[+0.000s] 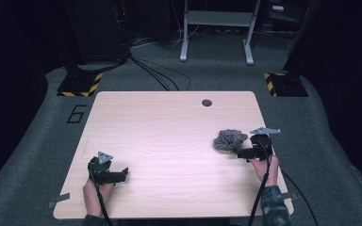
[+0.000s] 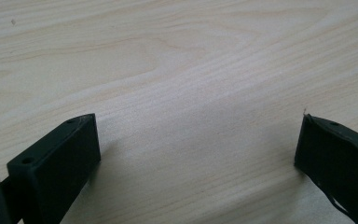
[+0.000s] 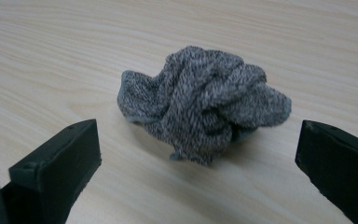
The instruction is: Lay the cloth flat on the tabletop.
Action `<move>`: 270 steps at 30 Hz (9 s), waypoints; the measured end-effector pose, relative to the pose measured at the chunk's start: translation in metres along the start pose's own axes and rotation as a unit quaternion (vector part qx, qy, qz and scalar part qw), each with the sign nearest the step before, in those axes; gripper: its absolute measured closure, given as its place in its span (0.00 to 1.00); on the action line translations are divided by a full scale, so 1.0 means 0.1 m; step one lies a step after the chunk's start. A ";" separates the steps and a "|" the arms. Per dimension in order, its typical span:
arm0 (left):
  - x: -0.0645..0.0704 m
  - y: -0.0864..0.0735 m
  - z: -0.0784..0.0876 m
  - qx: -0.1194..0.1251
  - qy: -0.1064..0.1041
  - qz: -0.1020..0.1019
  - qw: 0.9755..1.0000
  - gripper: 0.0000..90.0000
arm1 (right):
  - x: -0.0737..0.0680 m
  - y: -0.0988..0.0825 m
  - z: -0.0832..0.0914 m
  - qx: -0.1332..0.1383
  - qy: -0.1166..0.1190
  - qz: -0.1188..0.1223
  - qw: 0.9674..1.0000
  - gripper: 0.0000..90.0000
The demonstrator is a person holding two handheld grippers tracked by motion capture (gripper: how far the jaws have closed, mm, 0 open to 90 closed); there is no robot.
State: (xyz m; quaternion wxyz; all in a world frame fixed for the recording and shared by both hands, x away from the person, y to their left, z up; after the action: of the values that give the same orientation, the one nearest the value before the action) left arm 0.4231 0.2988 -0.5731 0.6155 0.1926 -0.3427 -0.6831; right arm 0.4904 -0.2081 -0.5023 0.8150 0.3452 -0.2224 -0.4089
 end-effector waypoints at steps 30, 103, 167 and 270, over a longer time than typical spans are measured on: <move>0.00 0.00 0.00 0.001 0.003 0.005 1.000 0.00 | 0.06 -0.09 -0.65 -0.051 -0.007 0.013 0.999 0.65; 1.34 -0.07 0.18 -0.017 -0.172 -0.107 0.979 0.21 | -2.13 0.46 -0.35 0.016 0.141 0.133 0.981 0.77; 1.17 0.23 0.03 0.005 -0.166 -0.070 0.984 0.96 | -1.54 0.24 -0.26 -0.009 0.039 0.123 0.992 0.99; 0.90 1.31 -0.30 0.013 -0.151 -0.050 0.987 0.98 | -0.54 0.60 -0.30 0.017 0.034 0.054 0.998 0.99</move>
State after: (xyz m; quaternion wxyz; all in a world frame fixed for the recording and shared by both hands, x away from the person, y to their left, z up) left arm 0.5211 0.2034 -0.4869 0.5194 0.1118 -0.4304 -0.7297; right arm 0.5097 -0.1272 -0.4818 0.8371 0.3597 -0.2199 -0.3485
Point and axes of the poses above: each handheld gripper's, and its own axes: z roughly backward along the jaws, y roughly out of its top, x roughly to its right, the point moved 6 cm from there along -z, roughly forward along the jaws, and after that the axes turned 13 degrees about z, right-handed, at the moved point
